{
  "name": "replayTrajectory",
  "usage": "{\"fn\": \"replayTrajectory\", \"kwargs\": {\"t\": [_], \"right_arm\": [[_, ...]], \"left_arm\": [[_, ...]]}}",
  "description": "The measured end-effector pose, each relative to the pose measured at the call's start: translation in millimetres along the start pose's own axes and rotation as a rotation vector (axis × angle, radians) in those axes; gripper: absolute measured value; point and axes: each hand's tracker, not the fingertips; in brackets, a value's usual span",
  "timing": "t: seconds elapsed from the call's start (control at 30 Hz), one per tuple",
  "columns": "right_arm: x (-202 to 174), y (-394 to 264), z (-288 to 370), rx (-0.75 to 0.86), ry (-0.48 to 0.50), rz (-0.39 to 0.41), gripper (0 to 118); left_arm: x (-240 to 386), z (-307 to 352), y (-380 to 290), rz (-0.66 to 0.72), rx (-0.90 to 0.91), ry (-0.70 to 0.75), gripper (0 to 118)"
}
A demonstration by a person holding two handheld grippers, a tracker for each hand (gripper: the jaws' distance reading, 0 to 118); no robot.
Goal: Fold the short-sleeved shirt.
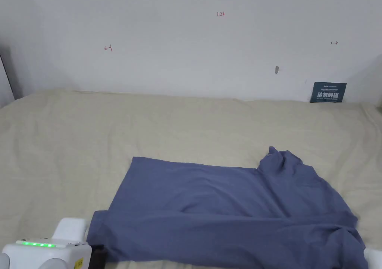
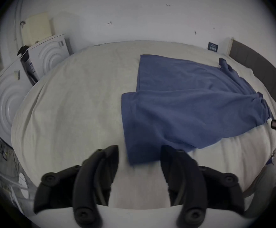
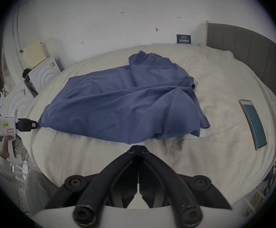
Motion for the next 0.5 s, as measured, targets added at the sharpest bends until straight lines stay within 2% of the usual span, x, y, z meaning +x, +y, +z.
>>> {"fn": "replayTrajectory", "kwargs": {"t": [0.07, 0.13, 0.2, 0.27, 0.3, 0.33, 0.37, 0.5], "right_arm": [[3.8, 1.0, 0.5, 0.009, 0.002, -0.039, 0], [9.8, 3.0, 0.0, 0.013, 0.009, -0.093, 0], [12.7, 2.7, -0.7, 0.02, 0.004, -0.097, 0], [14.0, 4.4, -2.9, 0.014, -0.002, -0.099, 0], [14.1, 3.6, -2.9, 0.012, -0.006, -0.1, 0], [14.8, 3.8, -3.3, 0.009, -0.005, -0.1, 0], [15.6, 4.2, -3.9, 0.006, -0.002, -0.098, 0], [17.4, 7.6, -4.9, 0.008, -0.015, -0.089, 0]], "left_arm": [[-2.0, -15.5, 1.4, -0.015, -0.055, -0.003, 74], [-2.0, -16.2, -2.4, 0.001, -0.03, -0.003, 76], [-1.7, -15.2, -3.9, 0.092, 0.008, 0.005, 76], [0.8, -18.4, -5.0, 0.099, -0.011, 0.005, 75], [1.7, -17.5, -6.5, 0.112, 0.009, 0.009, 66], [1.6, -14.6, -6.5, 0.115, 0.013, -0.002, 43], [4.6, -10.6, -5.0, 0.095, 0.03, 0.016, 5], [7.7, -8.9, 2.7, 0.05, 0.016, 0.034, 5]]}}
